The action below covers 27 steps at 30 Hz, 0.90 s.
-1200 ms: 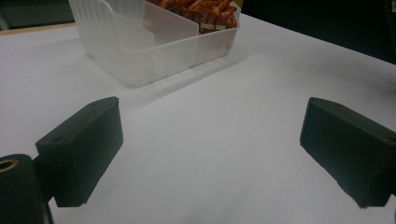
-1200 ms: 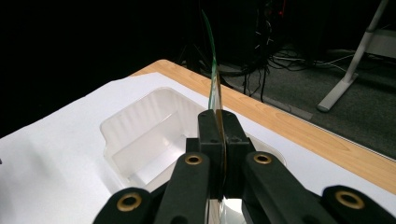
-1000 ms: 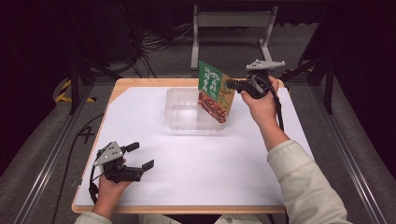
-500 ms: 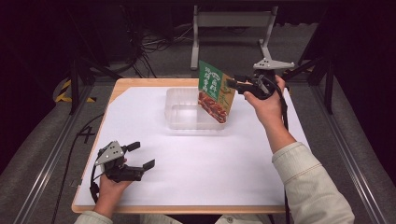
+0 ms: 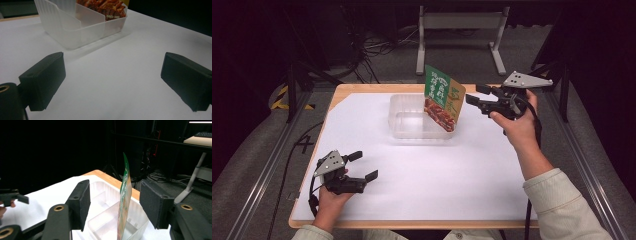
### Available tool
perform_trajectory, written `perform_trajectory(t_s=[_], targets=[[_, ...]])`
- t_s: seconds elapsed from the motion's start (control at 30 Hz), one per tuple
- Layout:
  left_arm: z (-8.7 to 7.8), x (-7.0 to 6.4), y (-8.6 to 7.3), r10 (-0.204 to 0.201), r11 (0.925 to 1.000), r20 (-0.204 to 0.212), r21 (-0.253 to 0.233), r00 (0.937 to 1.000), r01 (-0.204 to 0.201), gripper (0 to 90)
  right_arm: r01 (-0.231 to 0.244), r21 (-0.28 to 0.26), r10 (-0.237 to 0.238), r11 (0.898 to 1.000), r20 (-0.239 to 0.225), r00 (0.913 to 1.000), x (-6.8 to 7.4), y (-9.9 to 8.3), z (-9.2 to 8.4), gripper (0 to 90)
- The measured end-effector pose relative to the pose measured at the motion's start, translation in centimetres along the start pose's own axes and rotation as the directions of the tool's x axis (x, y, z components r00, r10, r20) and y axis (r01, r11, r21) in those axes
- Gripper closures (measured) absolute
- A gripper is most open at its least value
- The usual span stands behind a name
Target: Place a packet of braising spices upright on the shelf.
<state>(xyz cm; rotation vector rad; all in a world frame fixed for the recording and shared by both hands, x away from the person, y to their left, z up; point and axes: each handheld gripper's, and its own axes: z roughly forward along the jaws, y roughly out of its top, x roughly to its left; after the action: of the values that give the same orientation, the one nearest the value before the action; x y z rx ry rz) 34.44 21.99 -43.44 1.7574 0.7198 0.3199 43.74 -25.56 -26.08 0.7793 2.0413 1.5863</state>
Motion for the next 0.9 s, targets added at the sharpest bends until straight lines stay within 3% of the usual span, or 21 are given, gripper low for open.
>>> perform_trajectory(t_s=[0.47, 0.9], targets=[[-0.1, 0.0, 0.0, 0.003, 1.0000, -0.002, 0.000, 1.0000, -0.003, 6.3, 0.028, -0.010, -0.028, 1.000, -0.013, 0.9995, 1.2, -1.6, -4.1, 39.7], [-0.1, -0.1, 0.1, 0.002, 1.0000, -0.007, -0.003, 1.0000, -0.002, 6.3, 0.038, -0.014, -0.038, 0.999, -0.002, 0.9993, 2.6, -5.6, -6.7, 37.6]])
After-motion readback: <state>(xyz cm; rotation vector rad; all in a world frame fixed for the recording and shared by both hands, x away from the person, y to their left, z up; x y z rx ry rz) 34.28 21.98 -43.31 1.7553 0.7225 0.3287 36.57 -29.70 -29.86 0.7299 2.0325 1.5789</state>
